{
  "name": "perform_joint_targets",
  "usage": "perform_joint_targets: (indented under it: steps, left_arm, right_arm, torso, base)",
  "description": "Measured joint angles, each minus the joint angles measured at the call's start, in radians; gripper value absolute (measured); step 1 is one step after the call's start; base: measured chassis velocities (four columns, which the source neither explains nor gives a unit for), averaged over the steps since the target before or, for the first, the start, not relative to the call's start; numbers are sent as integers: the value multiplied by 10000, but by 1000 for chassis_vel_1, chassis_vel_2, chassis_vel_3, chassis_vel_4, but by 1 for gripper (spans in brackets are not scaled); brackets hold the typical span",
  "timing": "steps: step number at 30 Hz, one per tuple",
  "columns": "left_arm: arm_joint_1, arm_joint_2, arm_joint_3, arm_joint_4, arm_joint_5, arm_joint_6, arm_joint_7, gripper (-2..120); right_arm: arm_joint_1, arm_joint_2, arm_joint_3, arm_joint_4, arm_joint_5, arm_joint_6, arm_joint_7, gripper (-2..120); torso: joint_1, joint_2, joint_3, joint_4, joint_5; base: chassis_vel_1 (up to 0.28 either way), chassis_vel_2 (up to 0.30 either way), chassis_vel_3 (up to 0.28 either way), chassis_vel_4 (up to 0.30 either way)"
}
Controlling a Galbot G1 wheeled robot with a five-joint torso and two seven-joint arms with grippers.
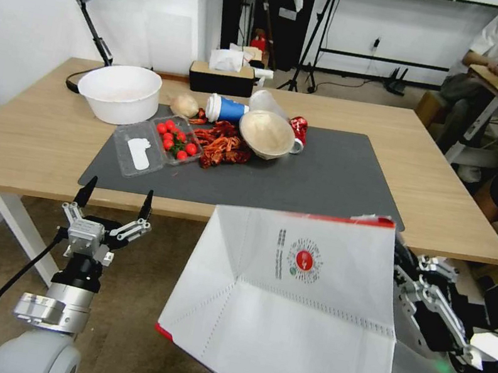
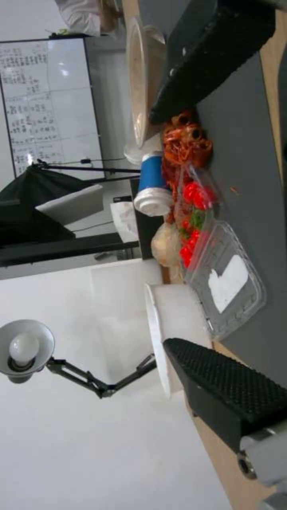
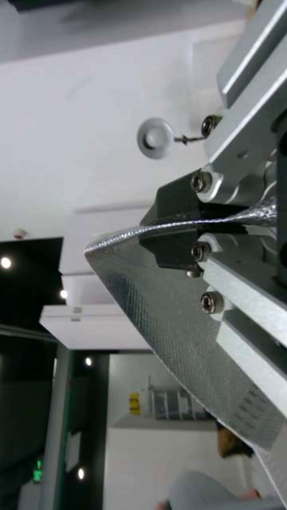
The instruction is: Pick up the food delivery bag from the floor and place it on the table.
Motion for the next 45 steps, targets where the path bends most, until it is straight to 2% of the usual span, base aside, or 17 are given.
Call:
perform_joint_targets:
  steps: [1,3,4,7,19,21,30,33,35,37,45]
  left_arm:
    - [0,0,0,0,0,0,0,100]
    - [8,-1,-6,0,14,0,0,100]
    - [8,-1,-6,0,14,0,0,100]
    - [16,20,-38,0,29,0,6,100]
    - [2,-11,-11,27,105,-42,152,100]
    - [4,-18,4,39,132,-41,156,100]
    - [17,-61,40,91,201,-61,161,100]
    - [35,-124,119,131,290,-105,161,100]
    - [35,-134,135,134,308,-106,161,100]
    - [35,-160,169,138,351,-111,163,100]
    - [80,-212,214,138,455,-144,181,100]
  right_arm:
    - [0,0,0,0,0,0,0,0]
    - [147,-162,-144,161,153,365,881,0]
    - [147,-162,-144,161,153,365,881,0]
    - [457,-377,-274,317,288,708,1988,0]
    - [1475,-1048,-397,574,994,1094,4236,0]
    - [1815,-1178,-490,586,1129,1232,5076,0]
    - [2515,-1384,-705,443,1195,1480,6452,0]
    - [3036,-1533,-805,267,1422,1632,7379,0]
    - [3115,-1561,-813,244,1480,1649,7539,0]
    - [3399,-1656,-849,144,1708,1752,8182,0]
    - [4058,-1750,-1010,-41,2135,1939,9668,0]
  torso:
    - [0,0,0,0,0]
    - [-2,-5,-4,1,0]
    - [-2,-5,-4,1,0]
    - [-5,-15,-7,1,0]
    - [-11,-28,-16,0,0]
    - [-12,-31,-17,2,0]
    - [-14,-34,-19,0,1]
    - [-14,-37,-20,1,0]
    - [-15,-37,-21,1,1]
    - [-16,-39,-23,0,0]
    - [-17,-41,-24,1,0]
  base:
    - [0,0,0,0]
    - [0,0,0,0]
    - [0,0,0,0]
    - [0,0,0,0]
    - [0,0,0,0]
    - [0,0,0,0]
    - [0,0,0,0]
    - [0,0,0,0]
    - [0,0,0,0]
    - [0,0,0,0]
    - [0,0,0,0]
